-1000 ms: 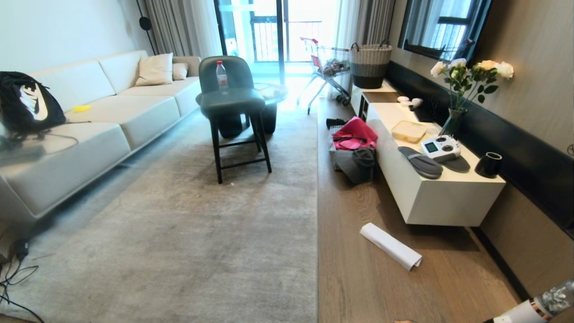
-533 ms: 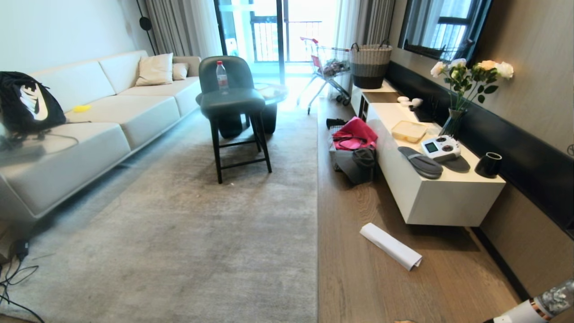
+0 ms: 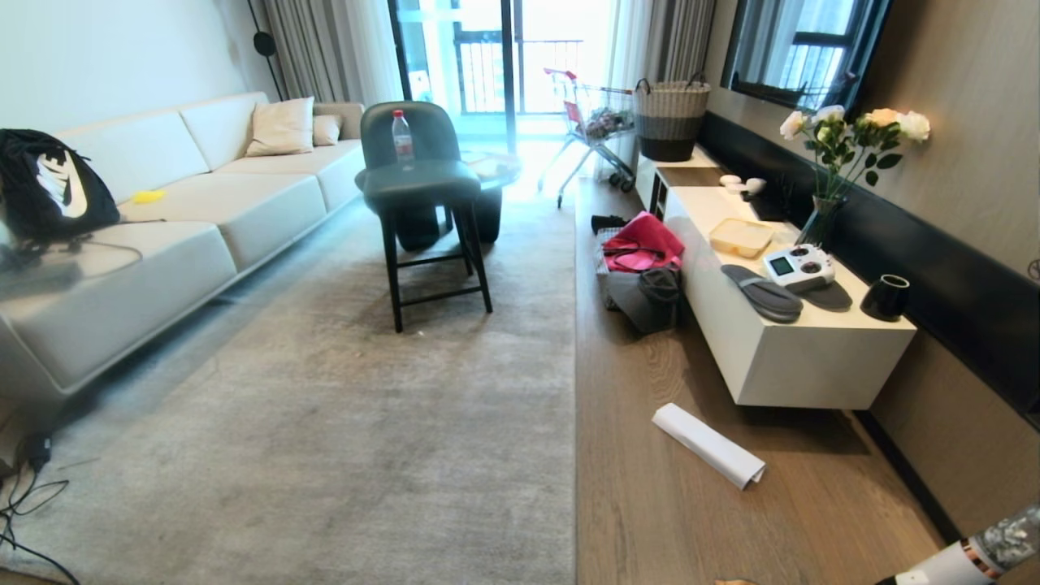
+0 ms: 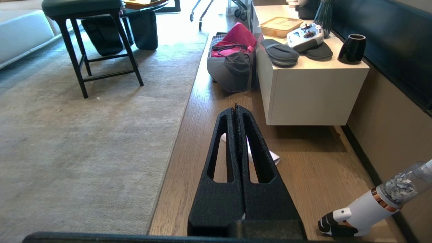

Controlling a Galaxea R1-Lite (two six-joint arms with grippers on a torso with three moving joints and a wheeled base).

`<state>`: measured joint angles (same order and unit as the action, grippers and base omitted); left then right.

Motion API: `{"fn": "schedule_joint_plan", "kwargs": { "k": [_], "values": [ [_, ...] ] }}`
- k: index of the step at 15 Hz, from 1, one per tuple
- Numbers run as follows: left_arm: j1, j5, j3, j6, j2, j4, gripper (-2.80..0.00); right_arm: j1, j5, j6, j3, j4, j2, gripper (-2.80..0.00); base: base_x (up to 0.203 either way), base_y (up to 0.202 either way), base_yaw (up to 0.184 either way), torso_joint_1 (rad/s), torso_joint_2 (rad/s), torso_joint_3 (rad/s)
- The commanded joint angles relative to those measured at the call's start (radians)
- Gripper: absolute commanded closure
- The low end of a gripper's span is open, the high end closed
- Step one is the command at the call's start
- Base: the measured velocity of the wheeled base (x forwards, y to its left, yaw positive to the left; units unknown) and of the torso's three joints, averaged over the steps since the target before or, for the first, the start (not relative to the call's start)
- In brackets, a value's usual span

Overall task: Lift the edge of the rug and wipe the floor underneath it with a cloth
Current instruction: Lift up the carpet

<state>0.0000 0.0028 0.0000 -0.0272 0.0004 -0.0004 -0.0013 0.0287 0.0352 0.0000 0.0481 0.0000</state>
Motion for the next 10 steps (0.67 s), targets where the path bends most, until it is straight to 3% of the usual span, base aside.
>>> {"fn": "schedule_joint_plan", "kwargs": {
  "k": [1, 10],
  "values": [
    [0.000, 0.000, 0.000, 0.000, 0.000, -0.001, 0.00, 0.000, 0.000, 0.000, 0.000, 0.001, 0.002, 0.00, 0.000, 0.000, 0.000, -0.002, 0.03, 0.036],
    [0.000, 0.000, 0.000, 0.000, 0.000, -0.001, 0.00, 0.001, 0.000, 0.000, 0.000, 0.001, 0.002, 0.00, 0.000, 0.000, 0.000, 0.000, 0.00, 0.000]
  ]
}}
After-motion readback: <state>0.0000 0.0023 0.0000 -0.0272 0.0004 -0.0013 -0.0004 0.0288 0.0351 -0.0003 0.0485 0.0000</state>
